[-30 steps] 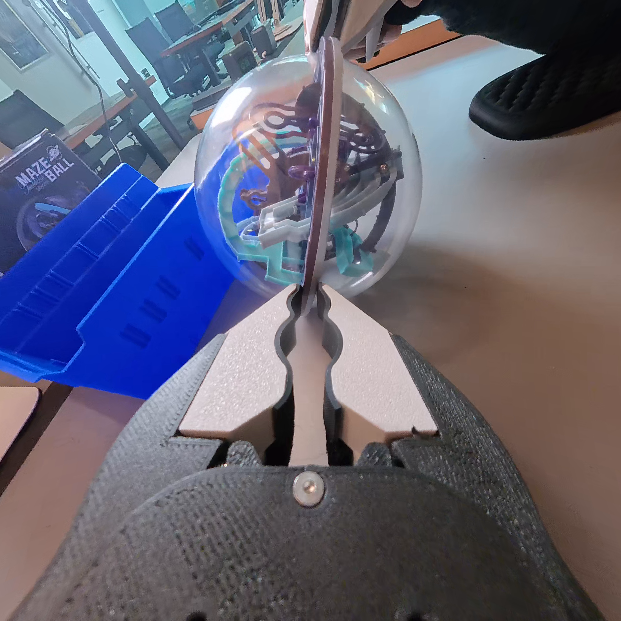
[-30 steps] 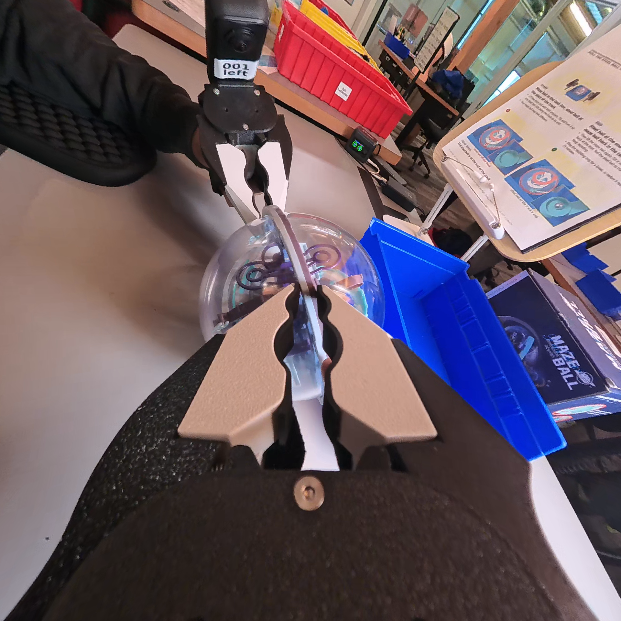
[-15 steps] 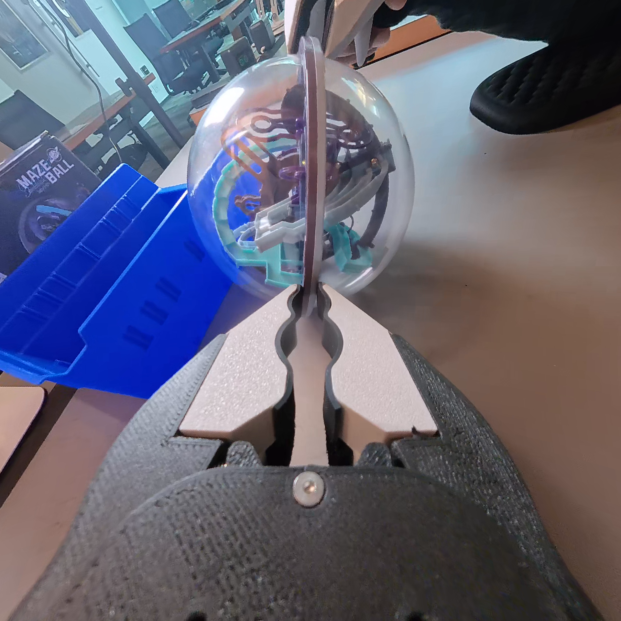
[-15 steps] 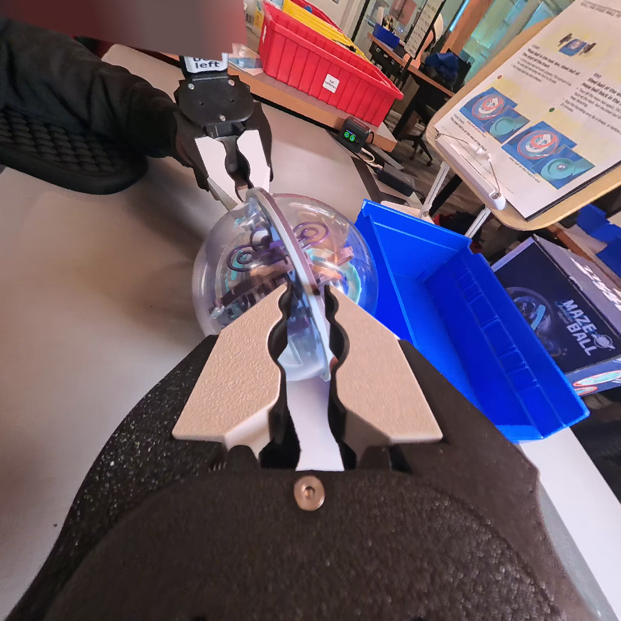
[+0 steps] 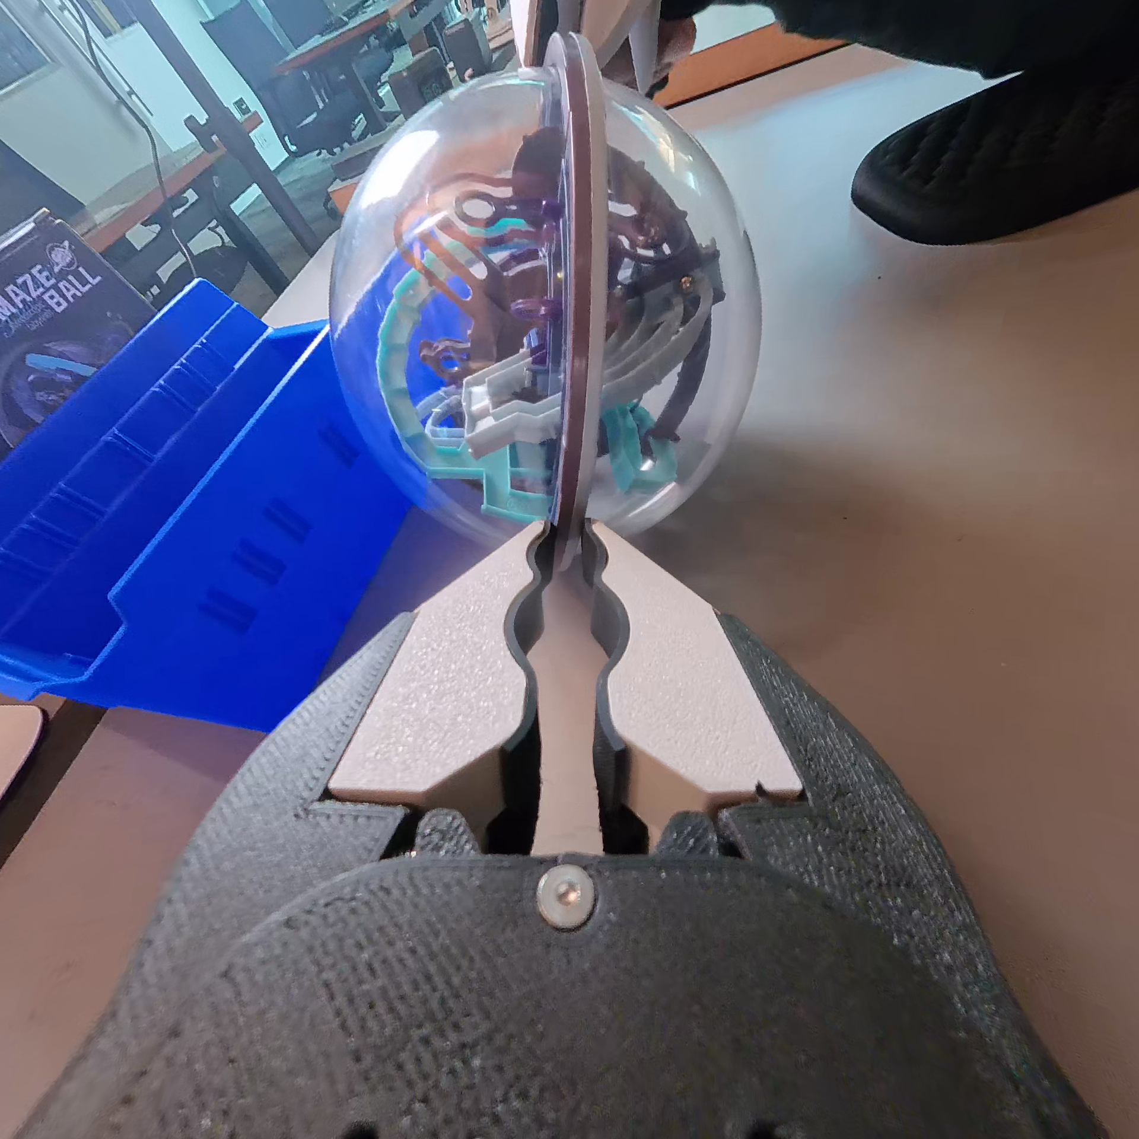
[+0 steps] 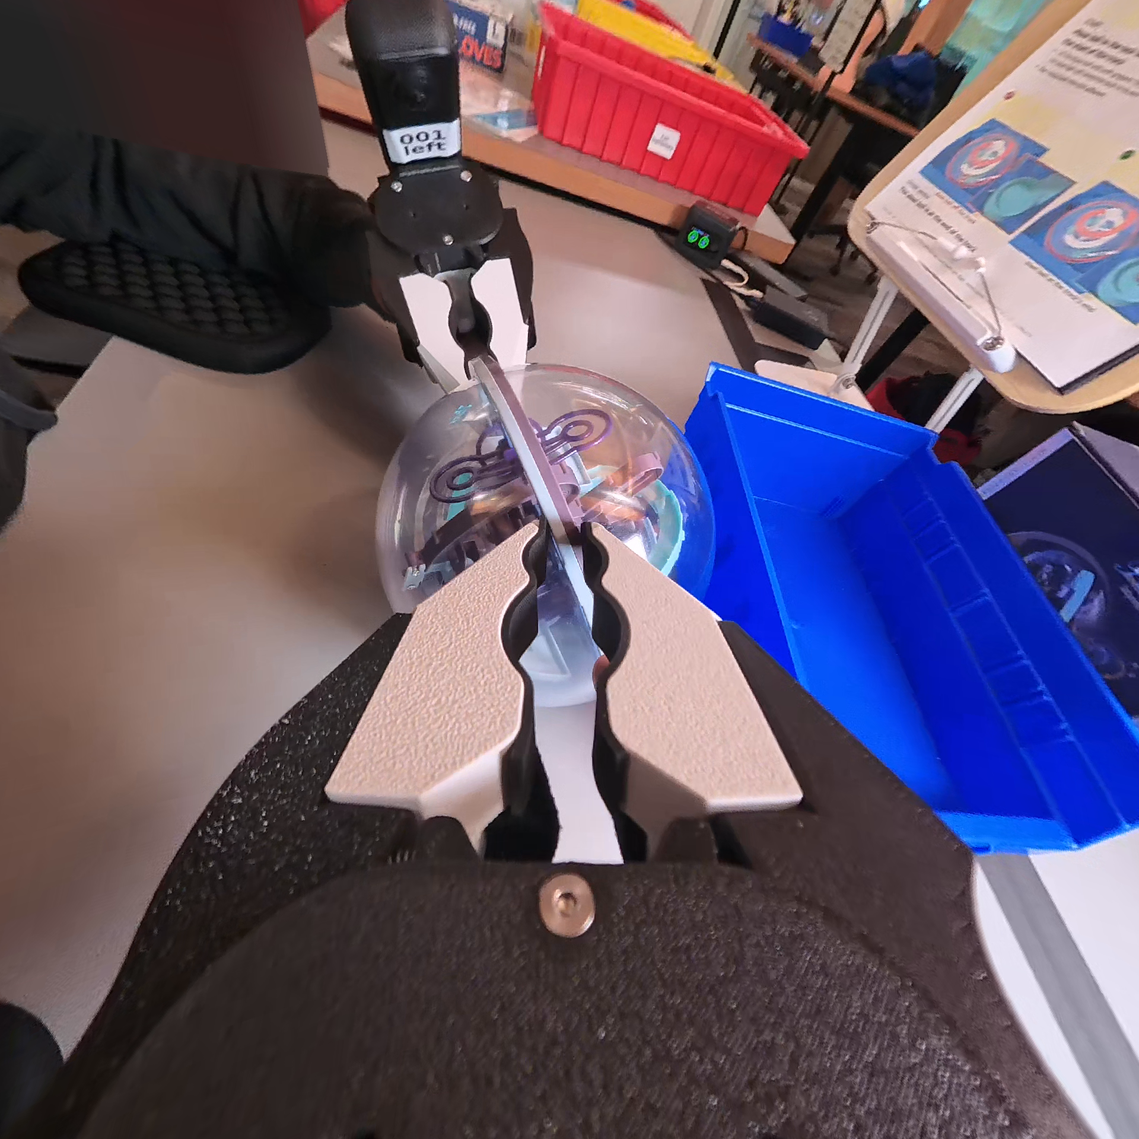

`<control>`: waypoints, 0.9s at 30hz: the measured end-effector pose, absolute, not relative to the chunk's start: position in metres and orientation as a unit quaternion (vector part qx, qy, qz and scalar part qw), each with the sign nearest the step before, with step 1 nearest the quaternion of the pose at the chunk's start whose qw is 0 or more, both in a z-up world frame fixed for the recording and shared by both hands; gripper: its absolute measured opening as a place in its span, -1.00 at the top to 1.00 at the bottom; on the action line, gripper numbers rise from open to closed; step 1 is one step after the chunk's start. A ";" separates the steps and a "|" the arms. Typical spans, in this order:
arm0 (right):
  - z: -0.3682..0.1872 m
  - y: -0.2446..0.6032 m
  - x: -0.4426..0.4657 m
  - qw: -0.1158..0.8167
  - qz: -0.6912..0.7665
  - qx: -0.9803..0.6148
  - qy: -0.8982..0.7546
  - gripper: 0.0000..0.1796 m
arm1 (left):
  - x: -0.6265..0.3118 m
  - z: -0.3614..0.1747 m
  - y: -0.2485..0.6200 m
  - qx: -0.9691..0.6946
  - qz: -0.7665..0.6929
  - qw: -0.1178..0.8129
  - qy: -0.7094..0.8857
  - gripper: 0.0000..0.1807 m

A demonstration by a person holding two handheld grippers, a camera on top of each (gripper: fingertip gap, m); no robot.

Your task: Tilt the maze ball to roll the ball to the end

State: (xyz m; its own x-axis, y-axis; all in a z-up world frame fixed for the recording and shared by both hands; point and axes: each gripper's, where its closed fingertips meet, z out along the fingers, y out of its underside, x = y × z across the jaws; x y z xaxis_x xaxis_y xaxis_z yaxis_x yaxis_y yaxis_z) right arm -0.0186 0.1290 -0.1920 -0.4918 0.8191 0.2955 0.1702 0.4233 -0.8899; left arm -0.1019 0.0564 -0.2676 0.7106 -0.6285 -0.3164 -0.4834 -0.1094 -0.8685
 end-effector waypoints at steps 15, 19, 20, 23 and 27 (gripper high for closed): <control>-0.187 0.116 -0.031 0.369 0.356 -0.302 -0.804 0.91 | -0.106 -0.284 0.056 -0.757 -0.069 0.527 0.379 0.91; -0.186 0.111 -0.035 0.365 0.345 -0.294 -0.813 0.90 | -0.106 -0.290 0.056 -0.763 -0.074 0.518 0.379 0.91; -0.186 0.109 -0.036 0.364 0.344 -0.291 -0.815 0.90 | -0.106 -0.292 0.056 -0.765 -0.080 0.514 0.379 0.90; -0.185 0.105 -0.040 0.359 0.333 -0.284 -0.824 0.91 | -0.106 -0.296 0.057 -0.767 -0.075 0.510 0.381 0.90; -0.184 0.101 -0.043 0.354 0.319 -0.276 -0.835 0.91 | -0.106 -0.301 0.056 -0.771 -0.074 0.503 0.384 0.90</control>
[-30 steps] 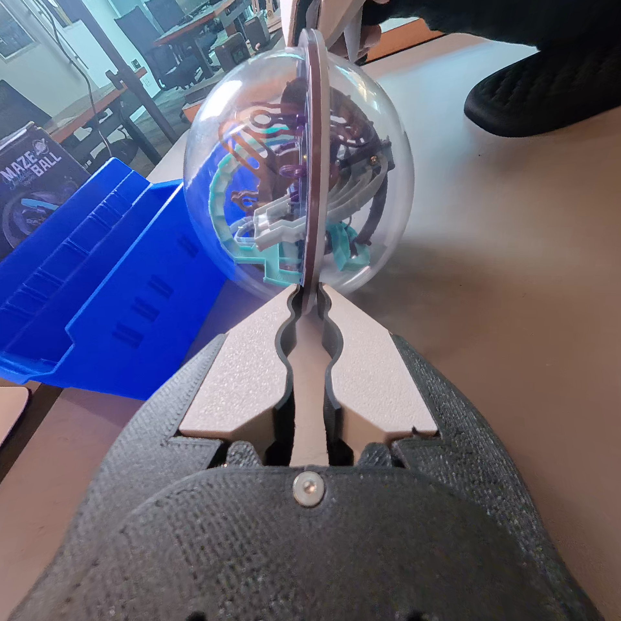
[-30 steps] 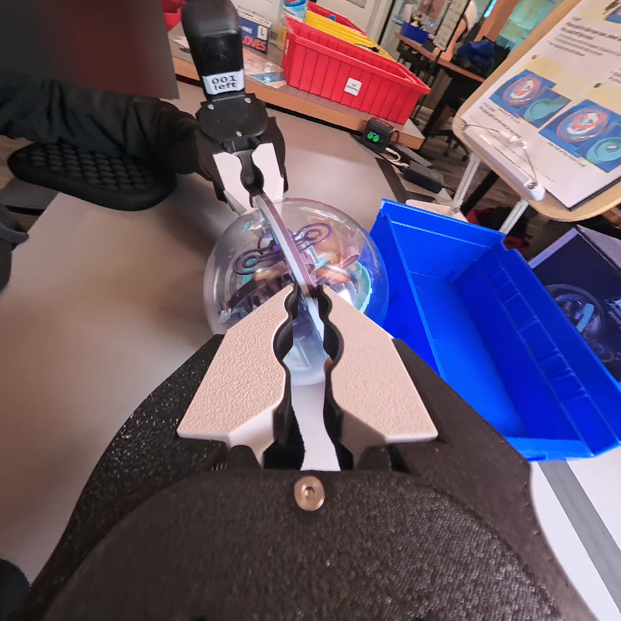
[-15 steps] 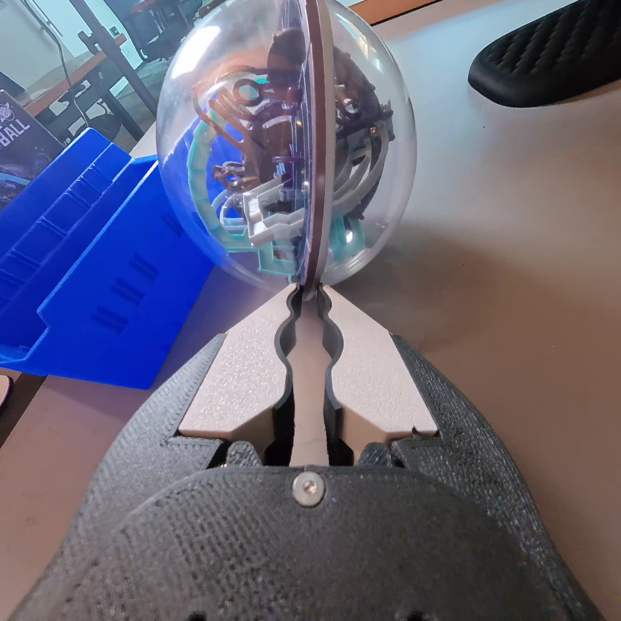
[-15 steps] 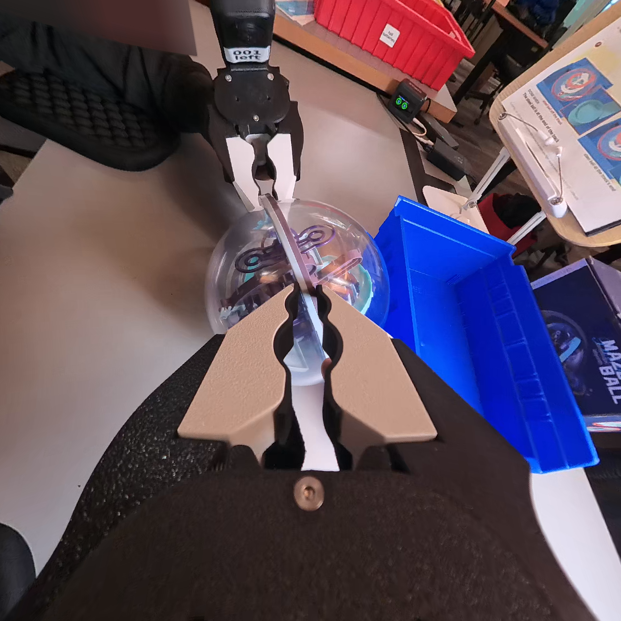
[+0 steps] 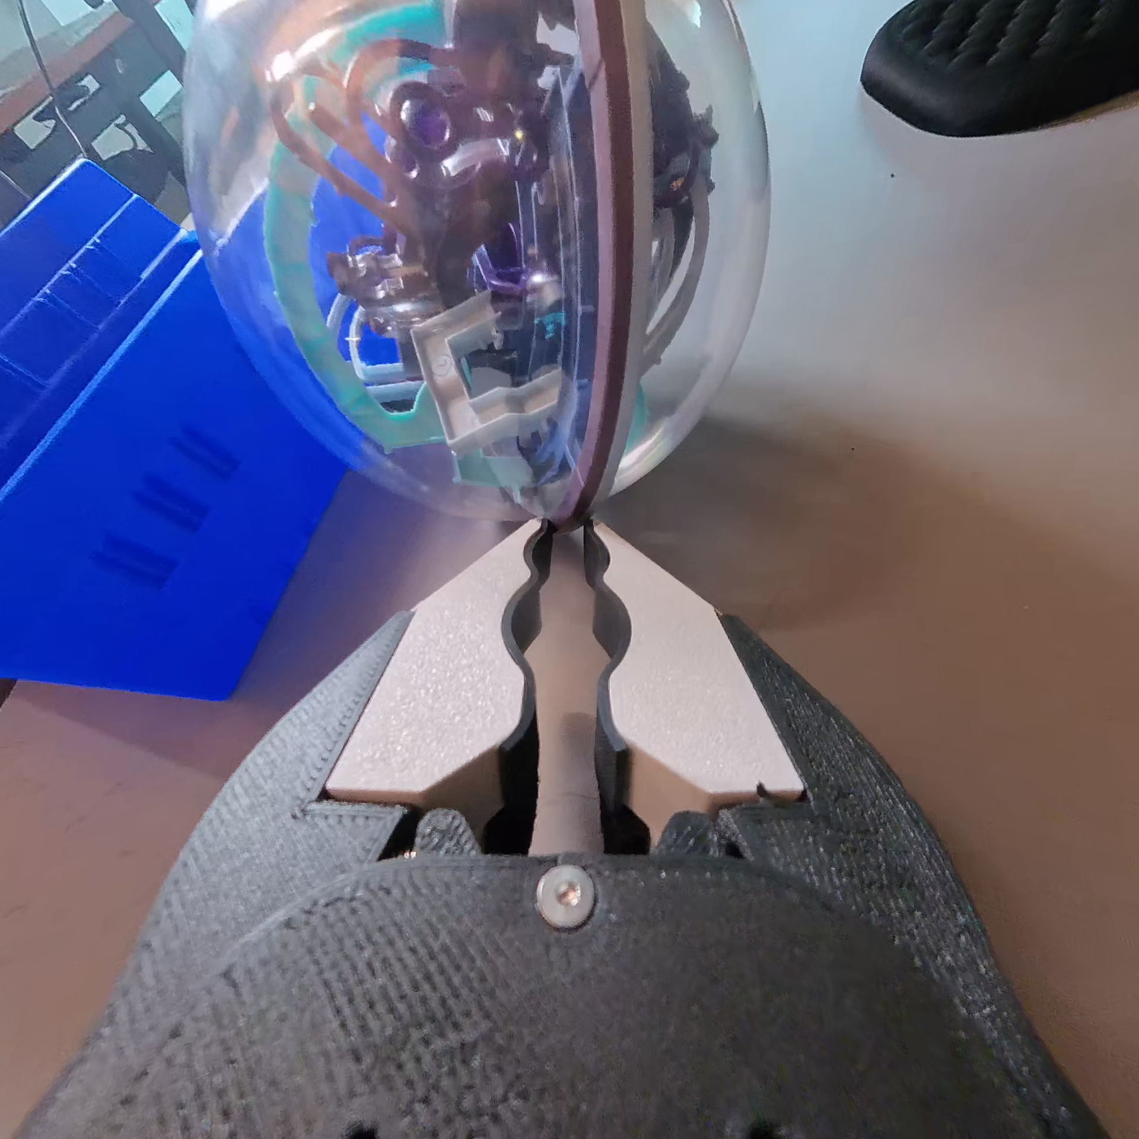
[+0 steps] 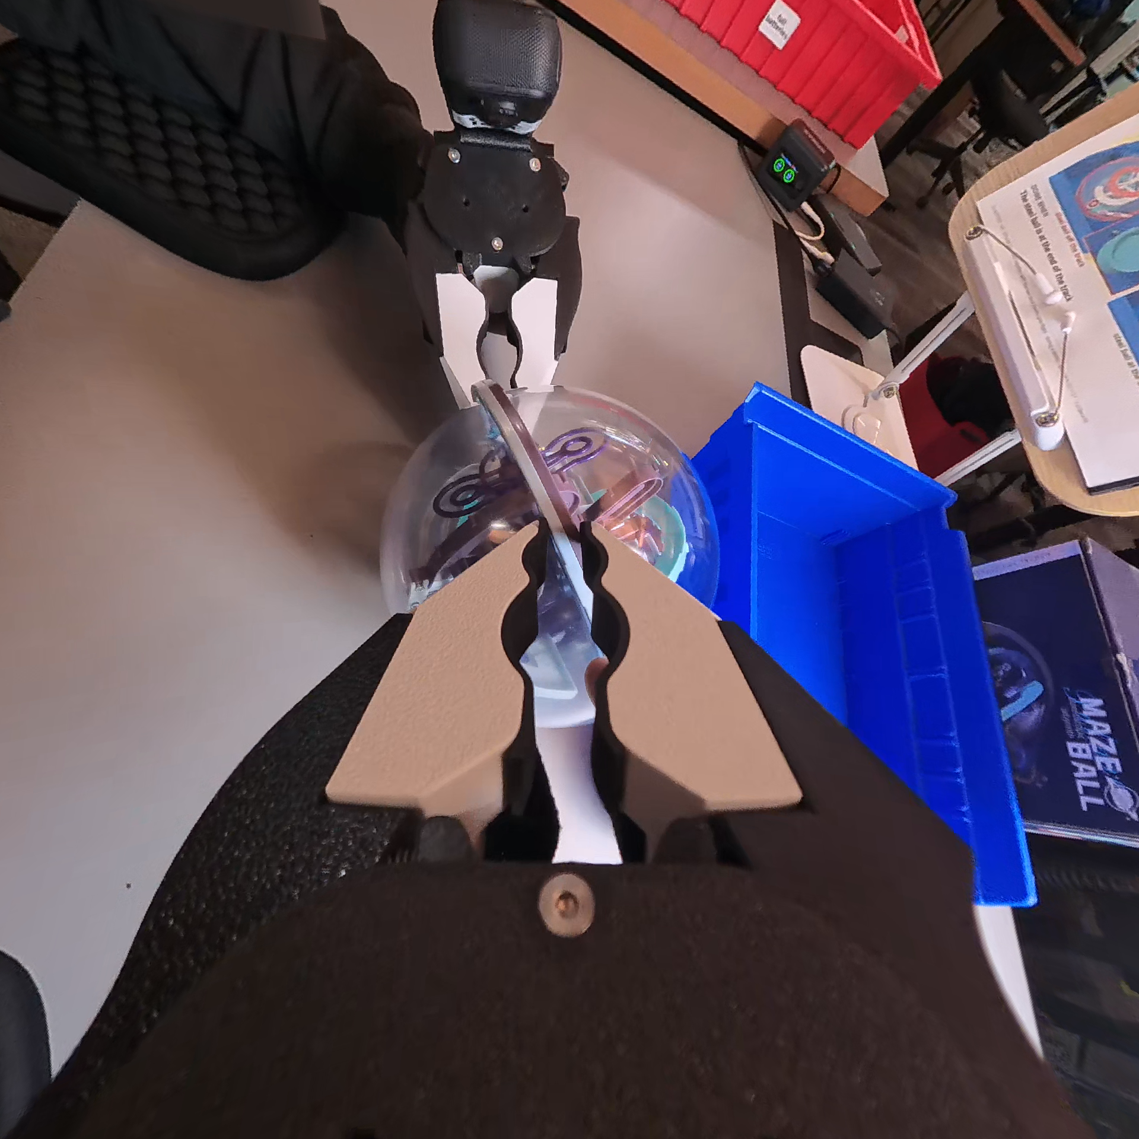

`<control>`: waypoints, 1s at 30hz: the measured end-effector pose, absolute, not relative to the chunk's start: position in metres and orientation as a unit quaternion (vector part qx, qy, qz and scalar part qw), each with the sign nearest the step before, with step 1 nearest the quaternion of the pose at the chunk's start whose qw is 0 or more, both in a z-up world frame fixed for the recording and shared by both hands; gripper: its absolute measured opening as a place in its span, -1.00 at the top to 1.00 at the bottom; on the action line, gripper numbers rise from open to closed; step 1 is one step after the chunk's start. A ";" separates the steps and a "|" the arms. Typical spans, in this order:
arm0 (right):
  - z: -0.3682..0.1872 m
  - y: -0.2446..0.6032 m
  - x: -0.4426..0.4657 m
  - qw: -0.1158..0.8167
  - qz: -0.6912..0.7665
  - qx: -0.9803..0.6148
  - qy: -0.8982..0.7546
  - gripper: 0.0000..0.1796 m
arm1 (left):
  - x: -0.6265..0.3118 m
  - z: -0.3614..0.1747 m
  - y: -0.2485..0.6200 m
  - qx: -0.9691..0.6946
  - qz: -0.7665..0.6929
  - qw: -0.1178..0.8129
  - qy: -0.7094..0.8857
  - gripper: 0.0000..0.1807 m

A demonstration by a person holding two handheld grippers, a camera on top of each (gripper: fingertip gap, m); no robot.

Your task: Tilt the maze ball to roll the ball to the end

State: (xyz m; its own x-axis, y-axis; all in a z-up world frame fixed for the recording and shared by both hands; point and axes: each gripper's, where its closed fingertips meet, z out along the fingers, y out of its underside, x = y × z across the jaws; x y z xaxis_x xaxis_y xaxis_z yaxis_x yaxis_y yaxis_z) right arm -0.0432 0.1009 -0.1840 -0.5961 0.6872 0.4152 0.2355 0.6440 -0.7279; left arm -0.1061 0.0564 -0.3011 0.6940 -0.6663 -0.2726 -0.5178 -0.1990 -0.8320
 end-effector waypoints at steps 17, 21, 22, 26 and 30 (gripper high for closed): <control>-0.196 0.123 -0.015 0.371 0.404 -0.330 -0.768 0.91 | -0.108 -0.263 0.053 -0.737 -0.070 0.562 0.369 0.92; -0.196 0.121 -0.015 0.374 0.402 -0.325 -0.770 0.91 | -0.108 -0.264 0.052 -0.737 -0.064 0.561 0.372 0.92; -0.196 0.120 -0.016 0.375 0.401 -0.324 -0.771 0.91 | -0.108 -0.264 0.052 -0.736 -0.061 0.561 0.374 0.92; -0.194 0.116 -0.015 0.379 0.399 -0.318 -0.772 0.91 | -0.108 -0.268 0.052 -0.734 -0.054 0.558 0.383 0.92; -0.192 0.111 -0.015 0.384 0.393 -0.309 -0.776 0.91 | -0.105 -0.273 0.051 -0.732 -0.051 0.552 0.396 0.92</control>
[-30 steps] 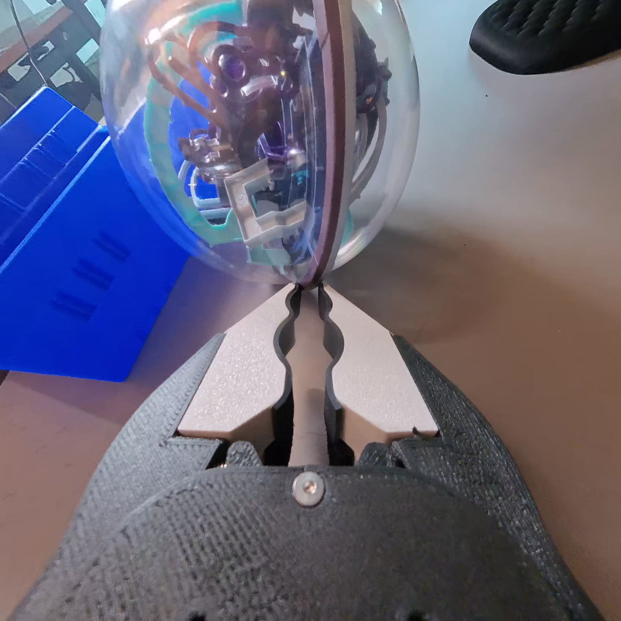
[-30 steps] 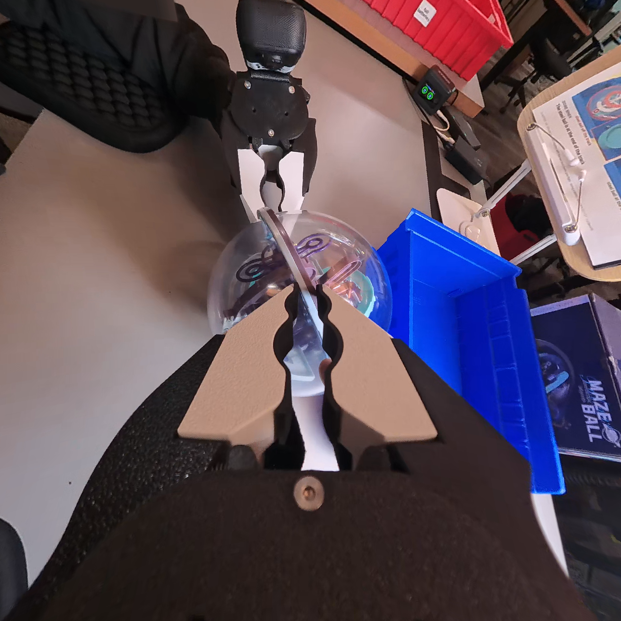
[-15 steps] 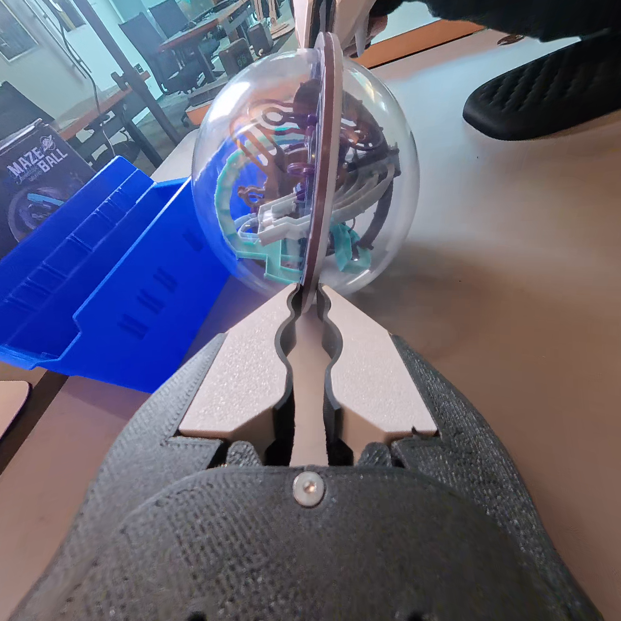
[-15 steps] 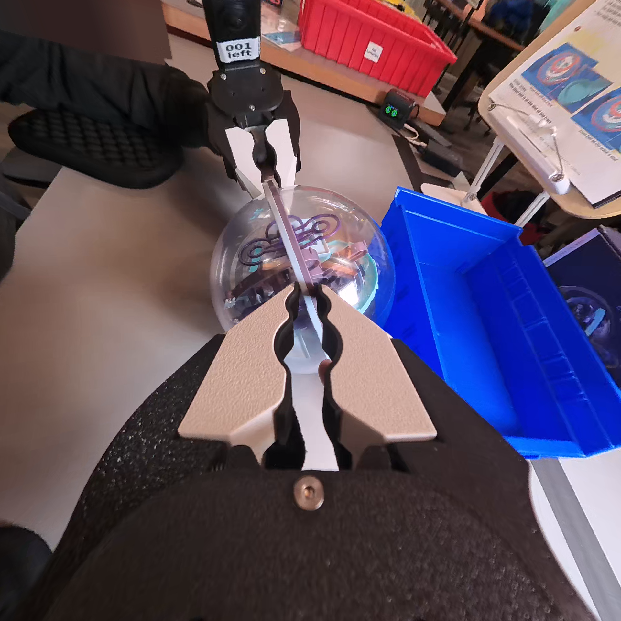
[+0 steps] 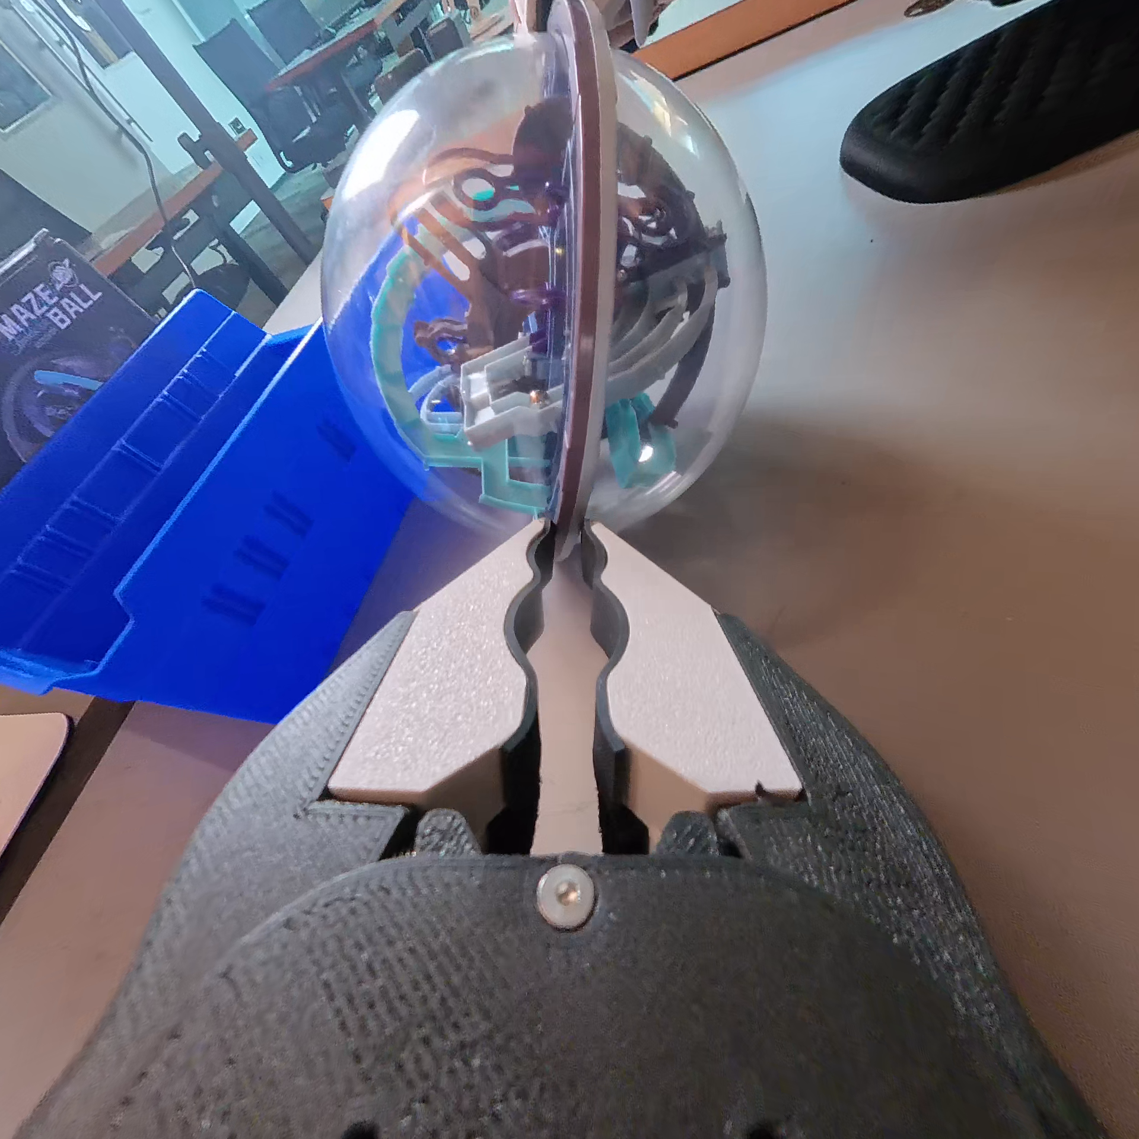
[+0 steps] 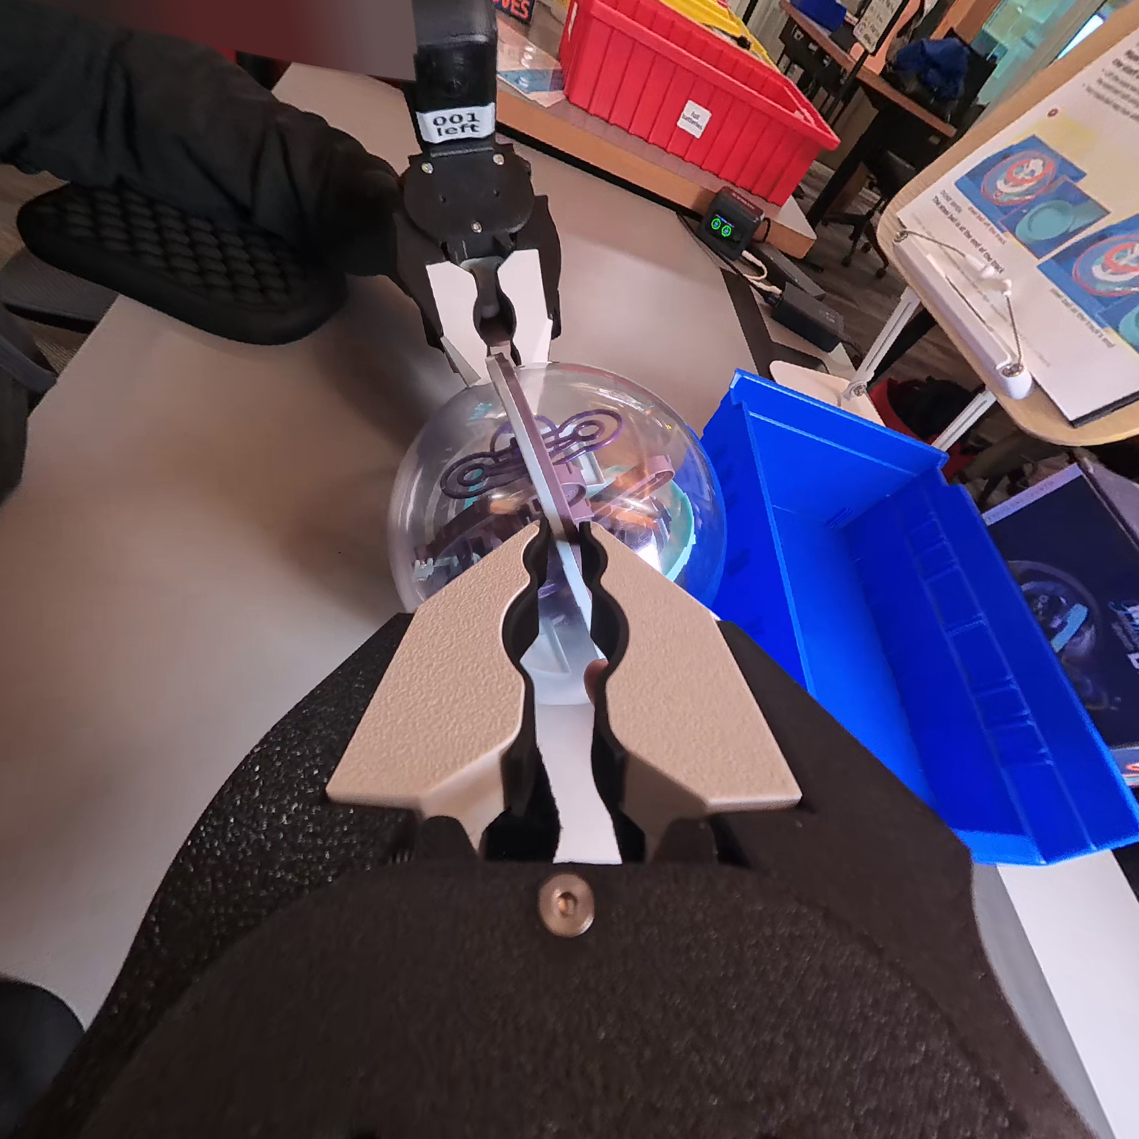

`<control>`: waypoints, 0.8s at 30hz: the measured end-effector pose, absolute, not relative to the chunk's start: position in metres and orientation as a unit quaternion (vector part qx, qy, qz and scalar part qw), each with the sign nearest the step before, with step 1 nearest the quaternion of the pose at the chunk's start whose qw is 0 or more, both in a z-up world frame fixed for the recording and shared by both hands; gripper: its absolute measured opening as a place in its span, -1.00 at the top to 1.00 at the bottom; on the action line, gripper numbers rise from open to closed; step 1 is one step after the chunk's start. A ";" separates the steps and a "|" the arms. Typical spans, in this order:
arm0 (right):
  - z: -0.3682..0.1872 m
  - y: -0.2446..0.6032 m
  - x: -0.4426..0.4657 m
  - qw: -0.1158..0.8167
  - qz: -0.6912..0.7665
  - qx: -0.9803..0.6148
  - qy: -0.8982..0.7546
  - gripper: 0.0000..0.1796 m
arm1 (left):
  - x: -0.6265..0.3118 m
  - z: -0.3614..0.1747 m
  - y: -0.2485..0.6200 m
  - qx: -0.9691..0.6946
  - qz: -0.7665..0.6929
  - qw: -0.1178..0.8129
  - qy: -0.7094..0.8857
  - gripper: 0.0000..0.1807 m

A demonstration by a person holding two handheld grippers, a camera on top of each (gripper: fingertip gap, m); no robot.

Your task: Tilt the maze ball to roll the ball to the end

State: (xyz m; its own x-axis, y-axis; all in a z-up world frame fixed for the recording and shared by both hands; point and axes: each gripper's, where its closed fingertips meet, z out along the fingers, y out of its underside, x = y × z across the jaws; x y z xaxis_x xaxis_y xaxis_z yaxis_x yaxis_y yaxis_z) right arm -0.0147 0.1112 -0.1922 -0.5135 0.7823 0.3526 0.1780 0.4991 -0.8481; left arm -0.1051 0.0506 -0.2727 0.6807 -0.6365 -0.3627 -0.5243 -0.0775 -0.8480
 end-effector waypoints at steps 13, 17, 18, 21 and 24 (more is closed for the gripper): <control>-0.192 0.101 -0.012 0.388 0.389 -0.296 -0.781 0.92 | -0.106 -0.277 0.051 -0.735 -0.051 0.547 0.396 0.92; -0.193 0.095 -0.009 0.386 0.392 -0.286 -0.784 0.92 | -0.107 -0.278 0.052 -0.732 -0.031 0.549 0.403 0.92; -0.193 0.094 -0.008 0.386 0.394 -0.285 -0.784 0.92 | -0.107 -0.278 0.052 -0.729 -0.025 0.550 0.406 0.92; -0.195 0.091 -0.004 0.387 0.392 -0.283 -0.785 0.92 | -0.106 -0.277 0.051 -0.718 -0.012 0.557 0.417 0.92; -0.197 0.092 0.000 0.389 0.390 -0.286 -0.784 0.91 | -0.104 -0.275 0.051 -0.713 -0.010 0.561 0.421 0.92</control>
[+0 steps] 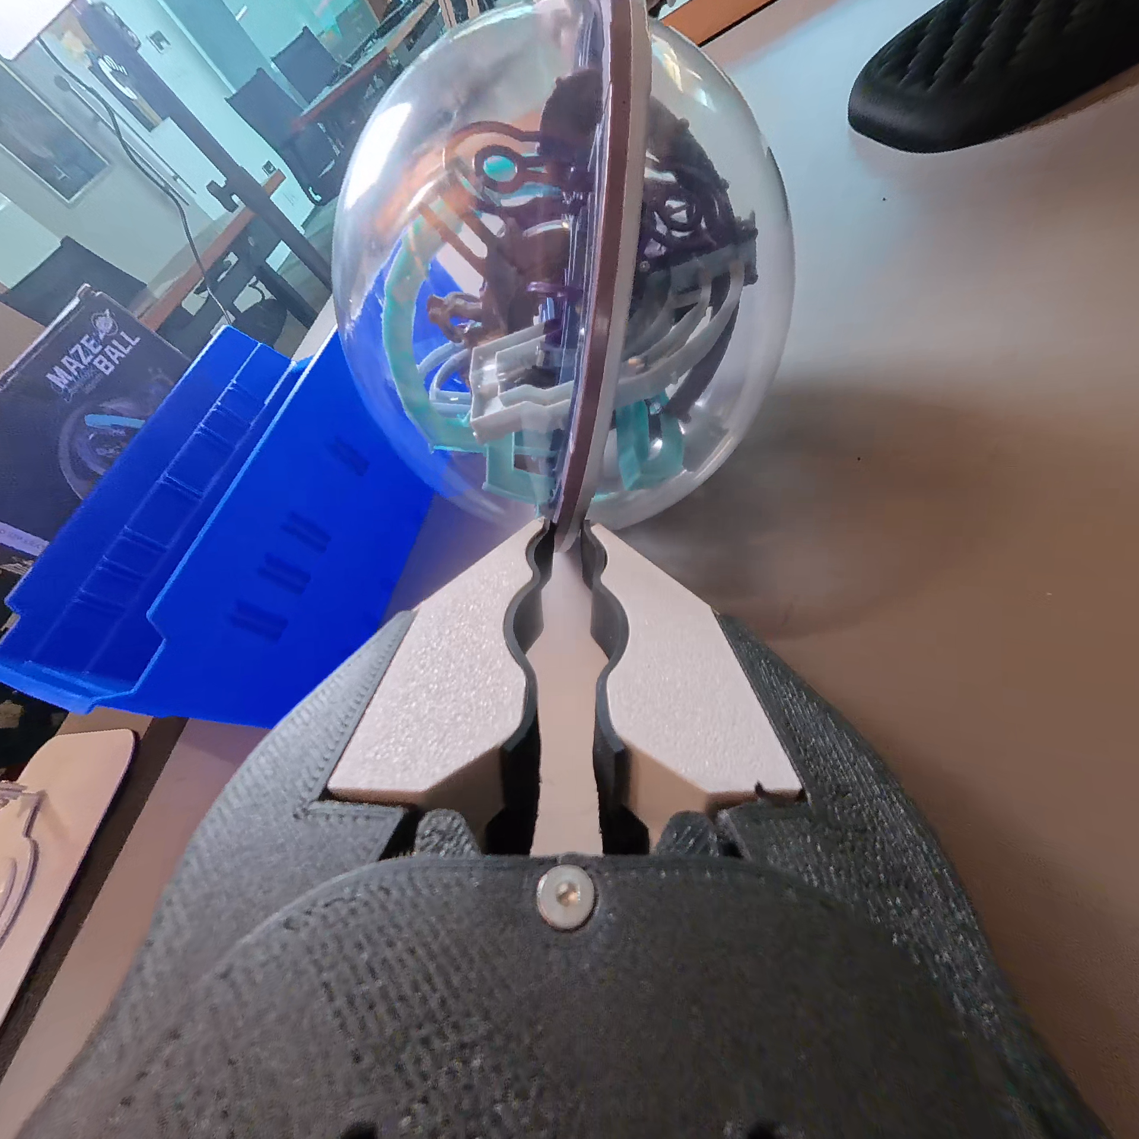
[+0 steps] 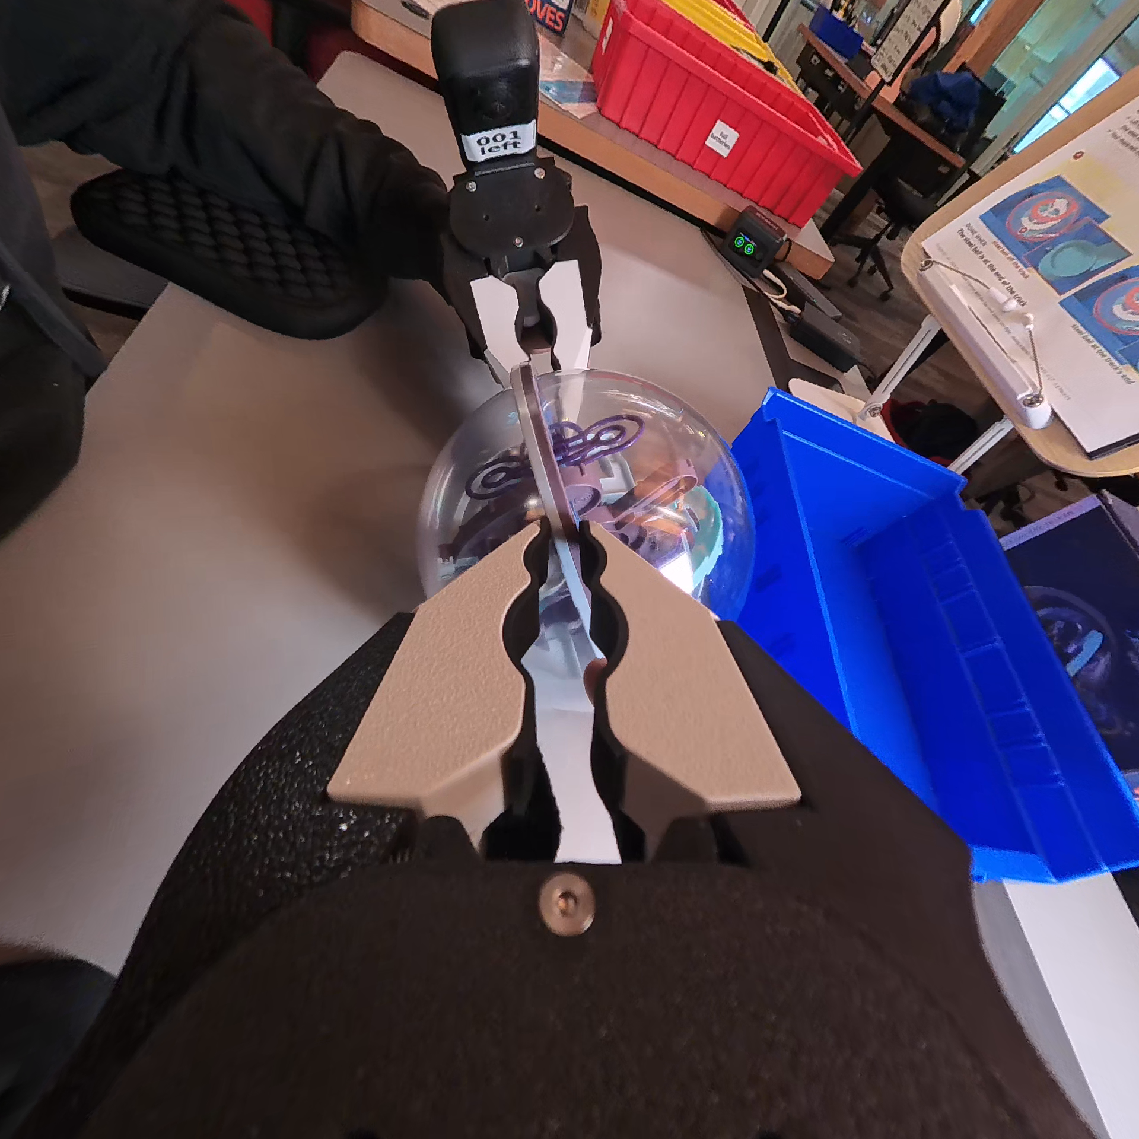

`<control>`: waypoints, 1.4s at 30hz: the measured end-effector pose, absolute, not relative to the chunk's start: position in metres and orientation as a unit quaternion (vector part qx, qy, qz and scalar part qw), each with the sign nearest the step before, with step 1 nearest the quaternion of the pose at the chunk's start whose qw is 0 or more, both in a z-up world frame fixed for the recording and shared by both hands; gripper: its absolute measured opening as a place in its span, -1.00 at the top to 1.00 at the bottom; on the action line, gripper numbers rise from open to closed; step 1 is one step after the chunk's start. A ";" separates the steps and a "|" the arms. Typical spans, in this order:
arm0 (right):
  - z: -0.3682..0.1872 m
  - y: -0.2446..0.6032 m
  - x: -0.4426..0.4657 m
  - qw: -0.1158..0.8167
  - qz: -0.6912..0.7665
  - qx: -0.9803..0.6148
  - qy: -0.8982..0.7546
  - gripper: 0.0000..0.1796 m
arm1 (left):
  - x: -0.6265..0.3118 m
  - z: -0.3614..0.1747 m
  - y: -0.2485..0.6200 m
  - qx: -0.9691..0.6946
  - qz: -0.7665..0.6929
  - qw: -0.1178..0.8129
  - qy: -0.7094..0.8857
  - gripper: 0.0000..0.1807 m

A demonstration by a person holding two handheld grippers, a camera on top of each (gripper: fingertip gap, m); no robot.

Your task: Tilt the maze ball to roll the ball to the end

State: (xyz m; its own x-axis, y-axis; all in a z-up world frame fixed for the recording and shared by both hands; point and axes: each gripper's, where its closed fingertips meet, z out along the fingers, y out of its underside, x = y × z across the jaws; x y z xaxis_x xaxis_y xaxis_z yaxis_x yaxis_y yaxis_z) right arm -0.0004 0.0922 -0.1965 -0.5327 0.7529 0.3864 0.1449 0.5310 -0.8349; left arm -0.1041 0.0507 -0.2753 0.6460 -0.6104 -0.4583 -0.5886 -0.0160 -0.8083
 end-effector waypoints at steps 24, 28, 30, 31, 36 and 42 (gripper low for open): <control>-0.196 0.099 -0.002 0.394 0.406 -0.300 -0.768 0.92 | -0.104 -0.273 0.051 -0.719 -0.030 0.563 0.405 0.92; -0.196 0.099 -0.002 0.393 0.407 -0.300 -0.768 0.92 | -0.104 -0.273 0.051 -0.719 -0.028 0.563 0.407 0.92; -0.196 0.099 -0.002 0.394 0.407 -0.300 -0.768 0.91 | -0.104 -0.273 0.051 -0.719 -0.027 0.563 0.407 0.92; -0.196 0.099 -0.002 0.394 0.407 -0.300 -0.767 0.92 | -0.104 -0.273 0.051 -0.719 -0.027 0.563 0.407 0.92; -0.196 0.101 -0.002 0.395 0.407 -0.304 -0.765 0.91 | -0.103 -0.271 0.051 -0.718 -0.030 0.565 0.405 0.92; -0.190 0.102 -0.010 0.386 0.395 -0.303 -0.777 0.92 | -0.104 -0.274 0.051 -0.727 -0.053 0.559 0.395 0.92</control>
